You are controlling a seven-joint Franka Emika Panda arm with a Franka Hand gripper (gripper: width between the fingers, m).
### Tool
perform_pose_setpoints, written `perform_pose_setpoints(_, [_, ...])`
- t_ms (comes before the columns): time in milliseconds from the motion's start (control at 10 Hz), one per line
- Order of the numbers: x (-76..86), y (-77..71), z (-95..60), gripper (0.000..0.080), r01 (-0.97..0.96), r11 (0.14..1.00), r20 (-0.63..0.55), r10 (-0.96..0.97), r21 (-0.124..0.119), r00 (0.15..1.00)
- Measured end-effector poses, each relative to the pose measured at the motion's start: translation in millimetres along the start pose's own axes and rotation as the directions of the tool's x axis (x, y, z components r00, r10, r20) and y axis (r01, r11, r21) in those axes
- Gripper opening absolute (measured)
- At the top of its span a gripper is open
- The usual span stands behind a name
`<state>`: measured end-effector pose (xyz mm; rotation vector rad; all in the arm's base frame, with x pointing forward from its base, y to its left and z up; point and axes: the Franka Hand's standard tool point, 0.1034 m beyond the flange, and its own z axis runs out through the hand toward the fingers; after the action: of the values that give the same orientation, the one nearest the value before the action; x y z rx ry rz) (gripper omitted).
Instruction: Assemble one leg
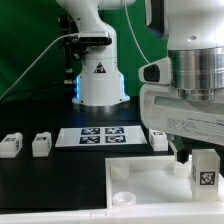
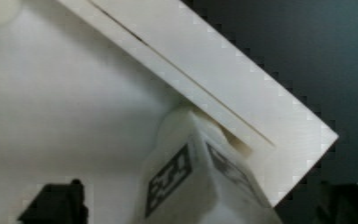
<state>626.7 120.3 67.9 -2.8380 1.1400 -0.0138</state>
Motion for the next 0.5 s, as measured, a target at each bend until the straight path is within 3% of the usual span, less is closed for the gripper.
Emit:
perform_pose_setpoints(100, [1.5,0.9,0.0,0.0649,0.136,0.991,-0.005,-0.136,-0.007,0.991])
perform_pose_setpoints(300, [4.0,-2.3,1.2,0.0649,0.451,0.891,-0.04,-0.453,-0.043,0.891])
perform_pose_setpoints(500, [5.7,-0.9,1.3,0.0649,0.447,0.894,-0.04,-0.449,-0.042,0.893])
